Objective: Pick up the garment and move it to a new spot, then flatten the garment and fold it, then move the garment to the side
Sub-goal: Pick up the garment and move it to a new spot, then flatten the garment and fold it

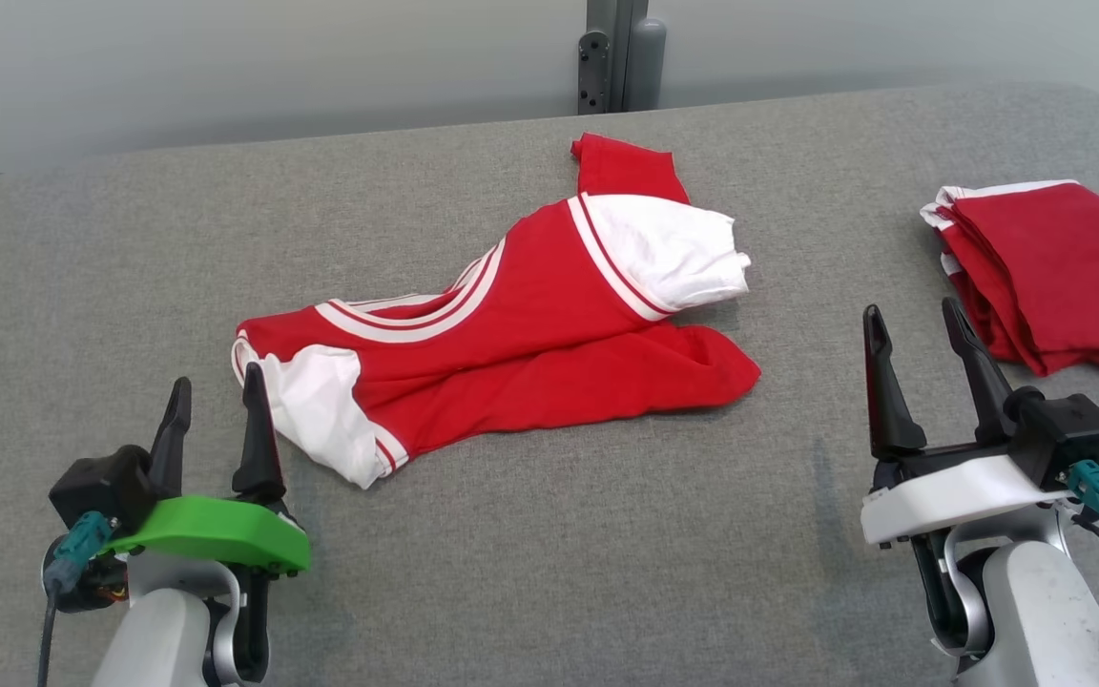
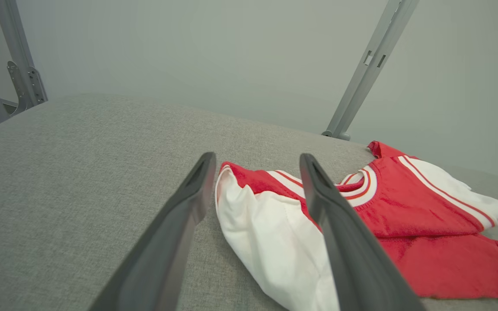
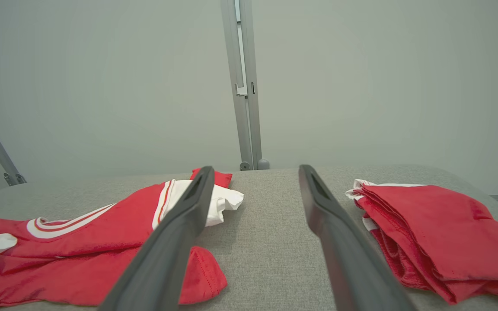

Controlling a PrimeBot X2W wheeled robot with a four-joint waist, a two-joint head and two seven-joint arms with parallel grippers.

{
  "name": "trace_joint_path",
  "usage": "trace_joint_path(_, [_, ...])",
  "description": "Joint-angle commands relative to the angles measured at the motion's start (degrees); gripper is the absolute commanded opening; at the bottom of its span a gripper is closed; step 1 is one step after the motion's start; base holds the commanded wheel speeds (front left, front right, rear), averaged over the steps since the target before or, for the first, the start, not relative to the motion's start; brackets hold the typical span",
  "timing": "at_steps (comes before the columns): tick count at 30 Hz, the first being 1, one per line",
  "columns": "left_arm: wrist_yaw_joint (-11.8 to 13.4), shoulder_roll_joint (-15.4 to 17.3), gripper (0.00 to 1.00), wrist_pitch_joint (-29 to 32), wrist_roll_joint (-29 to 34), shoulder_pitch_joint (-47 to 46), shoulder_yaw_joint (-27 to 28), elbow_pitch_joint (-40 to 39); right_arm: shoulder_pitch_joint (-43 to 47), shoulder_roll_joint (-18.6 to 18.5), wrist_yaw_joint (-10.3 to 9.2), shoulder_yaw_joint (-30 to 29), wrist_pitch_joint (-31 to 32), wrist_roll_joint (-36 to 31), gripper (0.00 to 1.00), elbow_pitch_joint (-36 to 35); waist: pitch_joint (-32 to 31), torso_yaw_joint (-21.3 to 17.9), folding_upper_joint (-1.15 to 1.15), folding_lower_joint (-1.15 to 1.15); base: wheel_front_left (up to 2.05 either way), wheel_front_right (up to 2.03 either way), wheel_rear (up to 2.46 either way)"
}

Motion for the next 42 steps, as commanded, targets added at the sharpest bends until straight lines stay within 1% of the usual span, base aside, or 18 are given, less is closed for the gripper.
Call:
trace_joint_path(1, [-0.09,-0.56,1.0,-0.01,1.27,1.63,0.35,-1.47,0.93,-0.05,-0.02,-0.1,0.21,-0.48,1.0,-0.21,-0.47,0.29,0.0,0.0,0.0,0.0,0.0])
trace_joint_path(5, [0.81,-1.01,1.0,-0.01,5.83,4.33,0.01,-5.34,1.55,-0.04,-0.02,0.05,0.41,-0.92,1.0,-0.37,-1.23,0.57,0.0,0.0,0.0,0.0,0.0])
trace_joint_path(10, [1.6,-3.29,1.0,-0.01,8.46,8.28,0.15,-9.17,3.24,-0.05,-0.02,0.27,0.24,-1.33,1.0,-0.37,-2.28,1.02,0.0,0.0,0.0,0.0,0.0])
trace_joint_path(14, [1.38,-4.63,1.0,-0.01,9.24,10.62,0.33,-10.54,4.76,-0.05,-0.02,0.06,-0.07,-0.69,1.0,0.07,-2.89,1.58,0.0,0.0,0.0,0.0,0.0])
trace_joint_path(24, [0.64,-5.99,1.0,-0.01,9.92,11.73,1.37,-9.75,5.77,-0.05,-0.02,0.97,-0.77,0.97,1.0,1.57,-3.41,1.9,0.0,0.0,0.0,0.0,0.0])
trace_joint_path(34, [0.1,-6.49,1.0,-0.01,11.11,11.34,2.02,-8.92,4.81,-0.05,-0.02,1.24,-1.19,0.82,1.0,2.22,-3.19,1.57,0.0,0.0,0.0,0.0,0.0])
trace_joint_path(42, [-0.24,-6.69,1.0,-0.01,12.63,9.66,0.81,-7.96,4.32,-0.05,-0.02,1.56,-1.28,0.93,1.0,2.37,-2.7,1.06,0.0,0.0,0.0,0.0,0.0])
